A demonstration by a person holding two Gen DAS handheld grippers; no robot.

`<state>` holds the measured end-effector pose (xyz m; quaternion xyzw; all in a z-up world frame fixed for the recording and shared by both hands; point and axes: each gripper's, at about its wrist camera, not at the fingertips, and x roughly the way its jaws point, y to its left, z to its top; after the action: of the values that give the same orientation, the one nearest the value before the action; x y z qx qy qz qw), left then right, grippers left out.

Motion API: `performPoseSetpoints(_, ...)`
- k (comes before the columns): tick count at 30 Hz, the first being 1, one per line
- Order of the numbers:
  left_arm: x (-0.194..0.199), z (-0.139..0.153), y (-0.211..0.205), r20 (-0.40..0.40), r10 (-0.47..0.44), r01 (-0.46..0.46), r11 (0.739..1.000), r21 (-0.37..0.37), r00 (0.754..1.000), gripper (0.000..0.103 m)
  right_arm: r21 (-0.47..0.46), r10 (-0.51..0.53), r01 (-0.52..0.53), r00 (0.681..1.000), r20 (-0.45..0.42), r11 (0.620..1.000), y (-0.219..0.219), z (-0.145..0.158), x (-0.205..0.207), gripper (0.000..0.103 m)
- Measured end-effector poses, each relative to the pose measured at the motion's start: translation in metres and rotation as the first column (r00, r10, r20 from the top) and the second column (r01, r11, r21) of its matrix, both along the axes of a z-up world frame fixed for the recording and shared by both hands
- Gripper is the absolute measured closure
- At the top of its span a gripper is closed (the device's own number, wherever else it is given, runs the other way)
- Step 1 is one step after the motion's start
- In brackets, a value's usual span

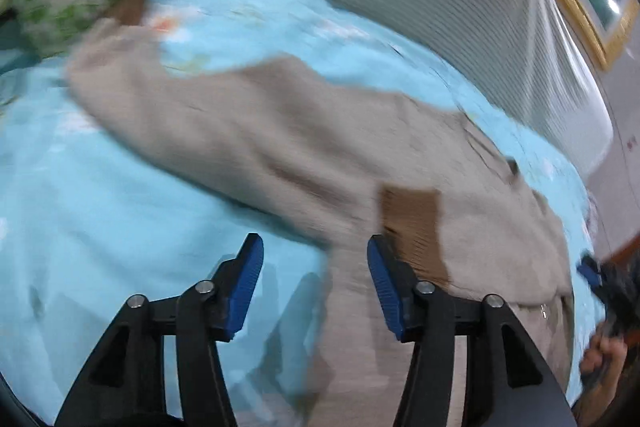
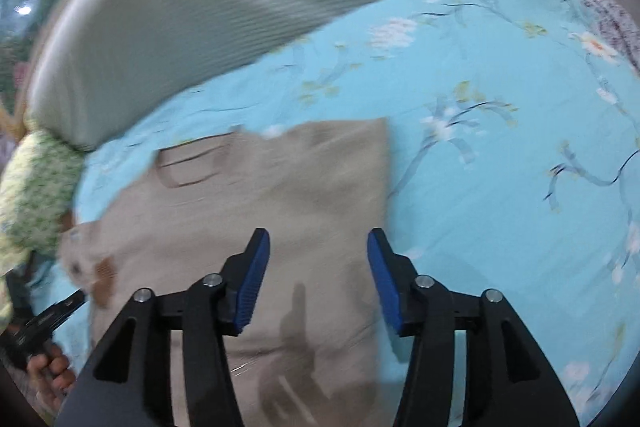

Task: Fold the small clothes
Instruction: 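Carry the cuff across the sweater body with the right tool and release, then grasp the other sleeve cuff with the left tool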

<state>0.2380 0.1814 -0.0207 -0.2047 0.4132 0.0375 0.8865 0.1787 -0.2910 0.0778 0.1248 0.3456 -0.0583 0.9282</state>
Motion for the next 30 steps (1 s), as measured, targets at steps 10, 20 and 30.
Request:
performPoseSetpoints(10, 0.023, 0.028, 0.094, 0.006, 0.18, -0.18, 0.98, 0.08, 0.984, 0.029, 0.058, 0.227, -0.223, 0.971, -0.075, 0.973, 0.095, -0.037, -0.015, 0.047)
performPoseSetpoints(20, 0.12, 0.006, 0.149, -0.148, 0.281, -0.246, 0.944, 0.219, 0.948, 0.021, 0.113, 0.313, -0.301, 0.943, -0.112, 0.947, 0.13, -0.059, -0.023, 0.047)
performPoseSetpoints(30, 0.154, -0.018, 0.177, -0.175, 0.29, -0.234, 0.93, 0.282, 0.941, 0.097, 0.143, 0.307, -0.287, 0.941, -0.141, 0.947, 0.129, -0.072, -0.028, 0.047)
